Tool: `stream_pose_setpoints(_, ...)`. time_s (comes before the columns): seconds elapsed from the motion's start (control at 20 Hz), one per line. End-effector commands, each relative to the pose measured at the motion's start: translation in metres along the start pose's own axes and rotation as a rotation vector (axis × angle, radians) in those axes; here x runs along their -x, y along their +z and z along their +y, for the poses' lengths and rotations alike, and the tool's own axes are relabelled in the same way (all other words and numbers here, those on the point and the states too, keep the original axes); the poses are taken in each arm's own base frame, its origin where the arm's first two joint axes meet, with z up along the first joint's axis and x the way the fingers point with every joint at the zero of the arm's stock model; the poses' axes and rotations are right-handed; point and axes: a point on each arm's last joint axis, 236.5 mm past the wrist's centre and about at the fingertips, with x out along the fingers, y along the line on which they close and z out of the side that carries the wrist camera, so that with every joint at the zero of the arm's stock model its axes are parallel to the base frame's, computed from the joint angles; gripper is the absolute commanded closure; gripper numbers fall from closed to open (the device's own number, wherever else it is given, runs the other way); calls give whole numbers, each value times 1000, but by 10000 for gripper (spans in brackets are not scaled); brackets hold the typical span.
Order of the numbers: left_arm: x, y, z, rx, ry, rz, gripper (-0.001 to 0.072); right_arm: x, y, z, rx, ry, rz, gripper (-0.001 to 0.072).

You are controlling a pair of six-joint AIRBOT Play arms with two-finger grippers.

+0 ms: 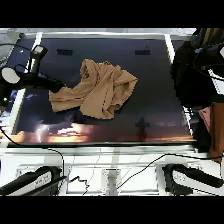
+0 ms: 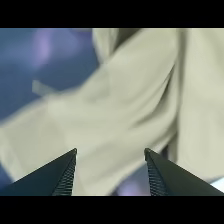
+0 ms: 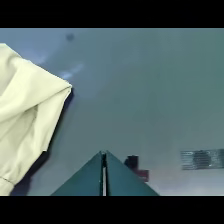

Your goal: Fold the clothes and pants, and hang the long-sleeved shirts on hangers.

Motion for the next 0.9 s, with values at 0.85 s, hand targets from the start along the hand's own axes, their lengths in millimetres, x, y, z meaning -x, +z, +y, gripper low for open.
stream_pose_setpoints(0.85,-88,-168,38,807,31,-18,100,-29,10,-1,195,-8,-25,673)
